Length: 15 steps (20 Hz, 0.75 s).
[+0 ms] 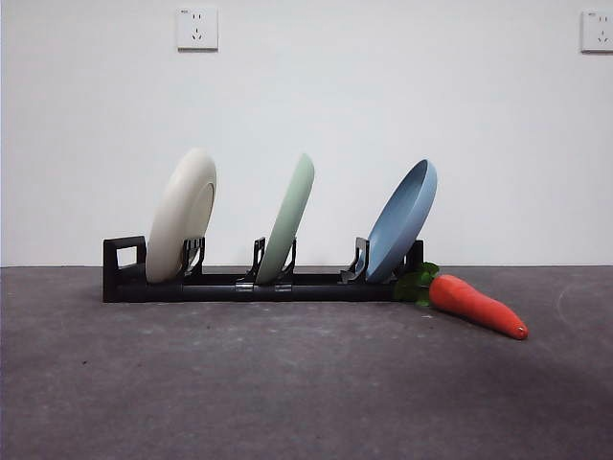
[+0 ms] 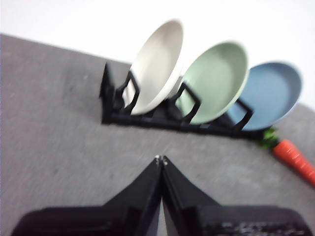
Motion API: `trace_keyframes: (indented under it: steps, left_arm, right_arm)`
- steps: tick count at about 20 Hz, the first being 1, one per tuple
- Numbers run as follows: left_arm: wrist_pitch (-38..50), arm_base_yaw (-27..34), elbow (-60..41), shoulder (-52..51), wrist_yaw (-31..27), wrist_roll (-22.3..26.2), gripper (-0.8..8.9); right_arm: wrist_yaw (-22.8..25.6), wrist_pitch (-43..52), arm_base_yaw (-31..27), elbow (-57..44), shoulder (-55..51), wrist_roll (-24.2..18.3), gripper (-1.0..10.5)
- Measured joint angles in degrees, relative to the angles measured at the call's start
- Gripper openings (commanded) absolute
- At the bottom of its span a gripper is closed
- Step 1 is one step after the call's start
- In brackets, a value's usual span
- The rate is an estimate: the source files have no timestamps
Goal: Take the green plate from the plate rack,put the plate on the table,take the carrot from the table,put the carrot in the plate
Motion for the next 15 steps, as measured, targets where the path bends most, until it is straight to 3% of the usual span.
trace_keyframes:
  steps: [8,15]
  left_arm:
    - [-3.45,0.00,9.01,4.50,6.82,-2.25,-0.06]
    - [-7.80,0.00,19.82,13.00,14.71,-1.29,-0.06]
  right_arm:
    - [-8.31,-5.14,0.35,11.52,10.19,0.20,-0.1]
    - [-16.20,-19.26,1.55,24.68,22.32,-7.30,-0.1]
